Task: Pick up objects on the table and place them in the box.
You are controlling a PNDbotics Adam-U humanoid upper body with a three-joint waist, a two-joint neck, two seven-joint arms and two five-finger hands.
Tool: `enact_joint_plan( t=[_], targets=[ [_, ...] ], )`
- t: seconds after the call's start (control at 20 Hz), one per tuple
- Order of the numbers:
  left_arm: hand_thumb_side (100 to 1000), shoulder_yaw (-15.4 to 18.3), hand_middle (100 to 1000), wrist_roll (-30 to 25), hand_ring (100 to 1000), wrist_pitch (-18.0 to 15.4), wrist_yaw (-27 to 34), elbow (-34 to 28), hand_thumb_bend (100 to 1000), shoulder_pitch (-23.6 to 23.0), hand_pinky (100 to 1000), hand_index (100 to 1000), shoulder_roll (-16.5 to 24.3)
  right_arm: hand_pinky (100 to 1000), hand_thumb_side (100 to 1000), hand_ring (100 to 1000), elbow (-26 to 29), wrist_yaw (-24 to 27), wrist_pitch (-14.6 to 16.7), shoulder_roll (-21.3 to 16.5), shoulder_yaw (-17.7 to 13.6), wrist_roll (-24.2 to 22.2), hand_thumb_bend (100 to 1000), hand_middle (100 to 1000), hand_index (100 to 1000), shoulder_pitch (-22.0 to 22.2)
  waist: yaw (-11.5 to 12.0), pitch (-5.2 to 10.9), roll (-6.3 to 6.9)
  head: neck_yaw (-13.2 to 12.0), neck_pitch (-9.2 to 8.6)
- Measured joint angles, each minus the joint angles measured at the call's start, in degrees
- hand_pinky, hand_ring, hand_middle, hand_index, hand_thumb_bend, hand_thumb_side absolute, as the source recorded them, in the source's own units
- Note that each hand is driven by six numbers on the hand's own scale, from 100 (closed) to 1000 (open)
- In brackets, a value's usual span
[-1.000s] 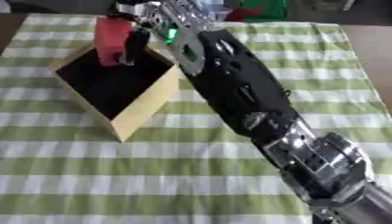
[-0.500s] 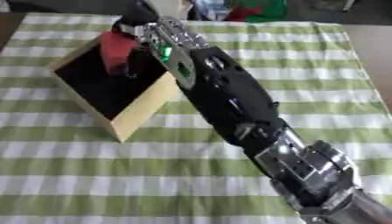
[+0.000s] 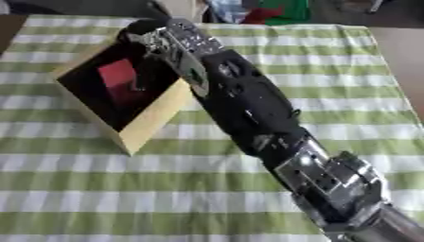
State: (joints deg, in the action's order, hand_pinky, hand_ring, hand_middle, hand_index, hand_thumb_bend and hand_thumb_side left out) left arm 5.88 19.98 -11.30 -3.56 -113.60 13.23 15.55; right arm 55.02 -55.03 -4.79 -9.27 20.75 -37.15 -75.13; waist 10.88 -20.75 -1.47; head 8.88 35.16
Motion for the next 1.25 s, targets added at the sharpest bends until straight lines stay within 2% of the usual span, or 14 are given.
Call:
enact_joint_plan(
  t=[0.15, 0.35, 0.5, 0.6, 0.8, 0.9, 1.1, 1.25],
  targets=[
    [139, 0.0, 490, -0.01, 475, 0.01, 0.01, 0.0, 100, 0.0, 1000, 734, 0.0, 989, 212, 1000, 0.15, -0.37, 0.44, 0.0, -0.31, -0.32, 427, 896, 1000, 0.0, 0.0, 0.01, 0.0, -0.01, 0.0],
    [141, 0.0, 491, -0.02, 475, 0.02, 0.01, 0.0, 100, 0.0, 1000, 733, 0.0, 987, 165, 995, 1.58, -0.29, 0.63, -0.22, -0.8, -0.26, 390, 891, 1000, -0.45, -0.39, 0.31, -0.01, -0.24, 0.0],
    [141, 0.0, 491, -0.01, 475, 0.02, 0.01, 0.0, 100, -0.01, 1000, 733, 0.0, 984, 100, 990, 4.28, 0.58, 0.62, -0.95, -0.96, -0.28, 350, 885, 979, -0.94, -0.64, 0.41, -0.02, -0.46, 0.0],
    [141, 0.0, 491, -0.01, 476, 0.03, 0.01, 0.0, 100, -0.04, 1000, 732, 0.0, 978, 100, 985, 6.35, 1.29, 0.51, -1.98, -0.96, -0.43, 296, 881, 971, -1.05, -0.9, 0.59, -0.02, -0.74, 0.0],
    [140, 0.01, 491, 0.03, 476, 0.06, 0.0, 0.0, 100, -0.11, 1000, 732, 0.0, 971, 100, 980, 11.54, 3.73, -0.24, -4.82, -1.03, -1.17, 239, 881, 969, -1.2, -1.49, 0.88, 0.04, -1.2, 0.01],
    [139, 0.04, 492, 0.14, 476, 0.12, -0.02, 0.0, 100, -0.18, 1000, 733, 0.0, 957, 100, 968, 14.28, 5.19, -0.63, -6.14, -1.4, -1.5, 100, 870, 954, -1.2, -1.83, 1.06, 0.18, -1.44, 0.03],
    [136, 0.08, 492, 0.48, 476, 0.07, -0.15, 0.0, 100, -0.48, 1000, 732, 0.0, 937, 100, 952, 19.99, 8.59, -0.86, -10.38, -2.8, -0.66, 100, 857, 911, -0.44, -2.74, 1.26, 0.55, -2.3, 0.32],
    [136, 0.14, 492, 0.7, 476, 0.1, -0.35, 0.0, 100, -0.62, 1000, 732, 0.02, 937, 100, 952, 24.23, 11.26, -1.74, -13.53, -3.43, 0.24, 100, 857, 911, 0.79, -3.1, 1.33, 0.74, -2.79, 0.54]
  ],
)
